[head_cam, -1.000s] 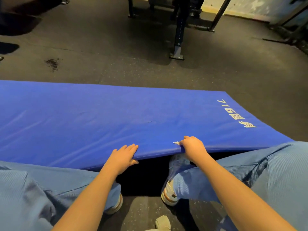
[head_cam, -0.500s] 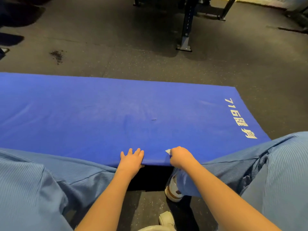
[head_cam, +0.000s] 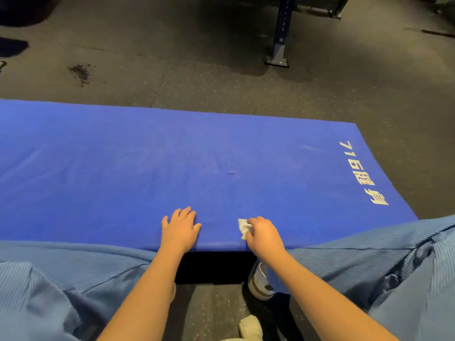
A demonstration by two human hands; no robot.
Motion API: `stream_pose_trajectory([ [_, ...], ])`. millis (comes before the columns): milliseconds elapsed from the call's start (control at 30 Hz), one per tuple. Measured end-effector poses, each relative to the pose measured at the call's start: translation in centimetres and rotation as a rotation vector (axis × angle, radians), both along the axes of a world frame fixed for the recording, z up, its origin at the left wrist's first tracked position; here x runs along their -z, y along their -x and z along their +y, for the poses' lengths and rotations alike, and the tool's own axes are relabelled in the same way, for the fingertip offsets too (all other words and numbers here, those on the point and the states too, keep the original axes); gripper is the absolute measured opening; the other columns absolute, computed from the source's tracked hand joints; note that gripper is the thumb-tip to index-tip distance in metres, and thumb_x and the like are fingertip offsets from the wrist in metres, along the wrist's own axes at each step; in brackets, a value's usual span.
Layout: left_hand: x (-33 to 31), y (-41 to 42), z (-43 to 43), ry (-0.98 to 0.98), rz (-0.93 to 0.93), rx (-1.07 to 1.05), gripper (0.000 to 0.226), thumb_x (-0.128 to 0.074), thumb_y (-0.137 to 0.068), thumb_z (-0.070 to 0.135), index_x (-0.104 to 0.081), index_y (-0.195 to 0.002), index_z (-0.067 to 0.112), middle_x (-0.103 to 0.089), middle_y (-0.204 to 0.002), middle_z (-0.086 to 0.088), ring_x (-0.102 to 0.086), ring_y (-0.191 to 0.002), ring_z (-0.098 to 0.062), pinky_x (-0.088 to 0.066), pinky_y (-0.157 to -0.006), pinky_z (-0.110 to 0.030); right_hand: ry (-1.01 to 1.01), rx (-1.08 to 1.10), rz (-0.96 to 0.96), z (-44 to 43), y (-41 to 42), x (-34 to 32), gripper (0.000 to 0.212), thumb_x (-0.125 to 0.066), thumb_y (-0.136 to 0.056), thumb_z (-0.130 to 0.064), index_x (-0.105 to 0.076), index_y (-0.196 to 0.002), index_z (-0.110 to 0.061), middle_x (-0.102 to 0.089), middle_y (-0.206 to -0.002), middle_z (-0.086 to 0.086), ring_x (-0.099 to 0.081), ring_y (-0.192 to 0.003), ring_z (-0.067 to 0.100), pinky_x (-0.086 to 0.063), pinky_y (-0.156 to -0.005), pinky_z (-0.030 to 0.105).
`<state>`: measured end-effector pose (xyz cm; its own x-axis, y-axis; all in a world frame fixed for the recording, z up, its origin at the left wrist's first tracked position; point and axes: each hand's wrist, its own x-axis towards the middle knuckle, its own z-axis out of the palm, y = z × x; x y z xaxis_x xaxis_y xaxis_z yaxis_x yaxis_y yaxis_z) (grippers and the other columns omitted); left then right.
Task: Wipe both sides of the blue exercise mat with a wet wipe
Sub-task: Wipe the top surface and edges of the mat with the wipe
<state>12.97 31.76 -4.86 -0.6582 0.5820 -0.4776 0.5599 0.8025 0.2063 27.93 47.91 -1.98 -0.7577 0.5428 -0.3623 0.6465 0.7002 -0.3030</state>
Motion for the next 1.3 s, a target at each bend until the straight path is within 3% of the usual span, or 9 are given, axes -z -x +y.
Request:
stream_pose_trajectory([
  [133,0.8,-0.3,-0.2,-0.003,-0.048,-0.075,0.050,-0.029,-0.104,0.039,-0.025,-0.152,0.025,-0.013,-0.161,0.009,-0.006,-0.149,-0.016,-0.007,-0.118,-0.046,0.183,-0.174,0.080,-2.1,0.6,-0.1,0.012,-0.053,-0.089,-0.020,-0.056,-0.096,-0.011,-0.052,-0.099,0.003,-0.051,-0.100,0.025,-0.037,-0.073,0.030],
  [300,0.6,-0.4,0.5,-0.033,-0.070,-0.140,0.048,-0.035,-0.102,0.034,-0.032,-0.148,0.024,-0.018,-0.160,0.007,-0.009,-0.149,-0.017,-0.008,-0.118,-0.048,-0.240,0.031,-0.090,1.2,0.5,1.2,0.025,-0.048,-0.092,-0.026,-0.063,-0.095,-0.006,-0.058,-0.102,0.008,-0.050,-0.100,0.028,-0.033,-0.068,0.033],
  [467,0.8,-0.9,0.6,-0.056,-0.037,-0.187,0.046,-0.036,-0.101,0.031,-0.035,-0.146,0.024,-0.021,-0.159,0.006,-0.009,-0.149,-0.018,-0.005,-0.118,-0.049,-0.003,-0.097,0.126,-3.5,0.6,1.6,0.028,-0.050,-0.094,-0.028,-0.059,-0.088,-0.003,-0.057,-0.101,0.010,-0.048,-0.100,0.027,-0.038,-0.072,0.036],
  [567,0.9,-1.1,0.7,-0.041,-0.026,-0.173,0.046,-0.033,-0.102,0.031,-0.032,-0.147,0.024,-0.019,-0.159,0.007,-0.008,-0.149,-0.018,-0.005,-0.118,-0.050,-0.023,-0.164,0.090,-2.5,1.4,1.7,0.026,-0.051,-0.093,-0.031,-0.059,-0.090,-0.007,-0.057,-0.102,0.006,-0.050,-0.100,0.024,-0.039,-0.070,0.035],
  [767,0.9,-1.2,0.7,-0.074,-0.025,-0.201,0.043,-0.033,-0.102,0.032,-0.036,-0.144,0.023,-0.023,-0.158,0.007,-0.010,-0.148,-0.018,-0.004,-0.118,-0.049,-0.160,0.231,0.023,-0.4,1.5,2.7,0.019,-0.052,-0.093,-0.019,-0.058,-0.107,-0.008,-0.060,-0.112,0.008,-0.052,-0.107,0.027,-0.036,-0.071,0.031],
  [867,1.0,-1.3,0.9,-0.095,0.017,-0.239,0.038,-0.033,-0.103,0.037,-0.045,-0.136,0.024,-0.034,-0.152,0.008,-0.018,-0.144,-0.018,-0.009,-0.116,-0.050,0.087,0.049,0.195,-4.1,2.2,3.8,0.020,-0.048,-0.092,-0.013,-0.066,-0.100,-0.009,-0.064,-0.108,0.008,-0.057,-0.105,0.027,-0.046,-0.077,0.033],
  [1033,1.1,-1.1,1.0,-0.052,0.054,-0.176,0.038,-0.033,-0.102,0.037,-0.040,-0.139,0.027,-0.035,-0.147,0.009,-0.022,-0.141,-0.018,-0.016,-0.113,-0.049,-0.142,0.031,0.011,0.7,3.0,4.2,0.029,-0.043,-0.091,-0.012,-0.065,-0.110,-0.016,-0.061,-0.112,0.010,-0.055,-0.103,0.028,-0.041,-0.070,0.030],
  [1133,1.2,-0.9,1.2,-0.041,0.094,-0.166,0.035,-0.034,-0.102,0.035,-0.046,-0.133,0.025,-0.041,-0.138,0.007,-0.030,-0.133,-0.019,-0.020,-0.110,-0.046,-0.170,0.289,-0.015,1.4,3.0,5.1,0.031,-0.040,-0.094,-0.009,-0.058,-0.118,-0.008,-0.053,-0.127,0.010,-0.048,-0.116,0.024,-0.043,-0.083,0.030],
  [1300,2.3,0.9,2.2,-0.160,0.178,-0.144,0.030,-0.043,-0.099,0.027,-0.056,-0.123,0.016,-0.051,-0.127,-0.001,-0.039,-0.129,-0.022,-0.015,-0.115,-0.047,0.078,-0.166,0.228,-3.1,3.4,5.8,0.044,-0.037,-0.097,-0.028,-0.048,-0.133,-0.004,-0.036,-0.148,0.012,-0.026,-0.141,0.026,-0.031,-0.112,0.039],
])
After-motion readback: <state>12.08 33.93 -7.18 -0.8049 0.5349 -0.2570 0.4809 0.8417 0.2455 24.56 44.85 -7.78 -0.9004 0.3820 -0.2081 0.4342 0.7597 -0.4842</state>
